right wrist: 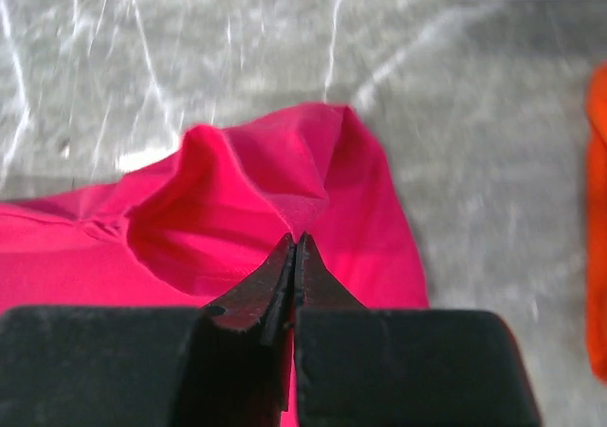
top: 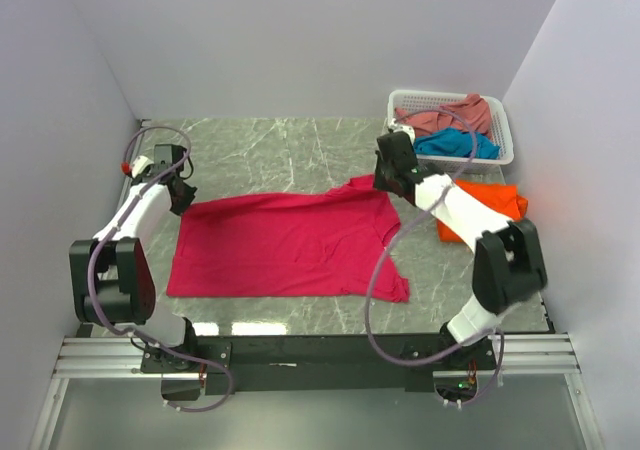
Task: Fold and stack the t-shirts
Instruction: Fold the tshirt
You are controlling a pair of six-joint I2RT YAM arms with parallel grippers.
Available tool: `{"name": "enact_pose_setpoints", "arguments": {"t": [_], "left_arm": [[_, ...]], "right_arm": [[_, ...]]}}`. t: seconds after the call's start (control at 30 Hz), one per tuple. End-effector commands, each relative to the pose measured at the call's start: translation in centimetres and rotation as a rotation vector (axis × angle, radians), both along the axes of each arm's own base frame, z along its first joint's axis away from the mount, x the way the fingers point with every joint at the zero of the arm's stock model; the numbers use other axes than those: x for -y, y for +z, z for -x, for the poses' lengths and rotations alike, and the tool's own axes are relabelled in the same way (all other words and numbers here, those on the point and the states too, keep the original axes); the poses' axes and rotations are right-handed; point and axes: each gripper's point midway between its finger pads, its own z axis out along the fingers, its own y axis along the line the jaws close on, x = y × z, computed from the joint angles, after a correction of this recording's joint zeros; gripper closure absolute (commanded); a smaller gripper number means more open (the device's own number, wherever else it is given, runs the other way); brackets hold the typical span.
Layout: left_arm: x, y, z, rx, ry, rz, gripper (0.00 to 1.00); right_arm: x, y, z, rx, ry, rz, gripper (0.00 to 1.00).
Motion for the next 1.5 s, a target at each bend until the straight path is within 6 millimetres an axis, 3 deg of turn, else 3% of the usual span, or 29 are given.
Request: {"name": "enact_pose_setpoints", "arguments": {"t": [0.0,0.03,0.07,0.13,0.2,0.23,0.43,0.57,0.8,0.93,1.03,1.07,1.1,1.17,1.2,1.23,1.3,1.37,1.43,1.47], "left_arm": [[-0.4,1.7,0.3,0.056,0.057,-0.008,0.99],[-0.5,1.7,0.6,0.05,0.068,-0.01,0.99],[-0.6,2.1,0.8,0.062,0.078,-0.012,0.99],[-1.1,2.2,1.4,0.069,0.12,-0.025,0.99],[-1.6,2.4,2.2,0.085,0.162,-0.033,0.99],[-1.7,2.5,2.3,0.092,0.17,-0.035,0.99],[-1.9,2.6,3.7,0.094,0.231,-0.026,0.99],[-2.6,1.9,5.6,0.07,0.31,-0.041,0.99],[-2.7,-0.7,9.6,0.031,0.433,-0.006,0.99],[-3.2,-2.4,12.4,-0.013,0.503,-0.019,0.99],[-3.8,-2.6,14.1,-0.051,0.55,-0.037,0.79],[-4.0,-2.6,14.5,-0.058,0.558,-0.047,0.62],[-4.1,-2.6,14.9,-0.067,0.566,-0.055,0.51],[-4.3,-2.0,15.9,-0.076,0.577,-0.072,0.3],[-4.4,-1.7,16.1,-0.069,0.585,-0.073,0.24],[-4.4,-0.8,15.8,-0.034,0.589,-0.066,0.2],[-4.3,0.3,15.2,0.007,0.574,-0.048,0.11],[-3.5,1.5,13.9,0.061,0.508,-0.003,0.01],[-2.6,2.7,11.6,0.123,0.405,0.032,0.01],[-1.1,2.7,10.5,0.129,0.325,0.096,0.01]], "right_arm": [[0.5,3.0,2.3,0.088,-0.04,-0.006,1.0],[0.7,4.2,3.1,0.116,-0.048,-0.012,1.0],[0.7,3.4,4.3,0.096,-0.042,-0.005,1.0],[1.0,4.1,6.0,0.107,-0.045,-0.009,1.0],[1.2,3.4,7.7,0.086,-0.049,0.0,1.0],[1.3,4.1,8.3,0.105,-0.058,-0.013,1.0],[1.5,3.8,12.0,0.084,-0.034,0.017,1.0],[2.0,2.7,13.5,0.059,-0.025,0.023,1.0],[1.1,0.3,15.7,0.009,0.037,-0.046,1.0],[0.7,-2.5,17.7,-0.068,0.071,-0.082,1.0],[0.1,-4.5,19.9,-0.137,0.094,-0.139,0.97],[0.0,-5.1,20.6,-0.156,0.091,-0.156,0.93],[0.0,-5.5,21.3,-0.177,0.084,-0.175,0.81],[-0.5,-6.4,23.0,-0.217,0.084,-0.252,0.68],[-0.7,-5.8,23.3,-0.193,0.092,-0.292,0.56],[-0.7,-6.1,23.8,-0.198,0.097,-0.311,0.51],[-1.0,-4.9,23.8,-0.151,0.117,-0.352,0.38],[-1.0,-3.4,23.0,-0.094,0.13,-0.352,0.31],[-1.2,-1.4,21.5,-0.025,0.128,-0.345,0.26],[-1.5,-0.7,20.9,-0.004,0.132,-0.348,0.25]]}}
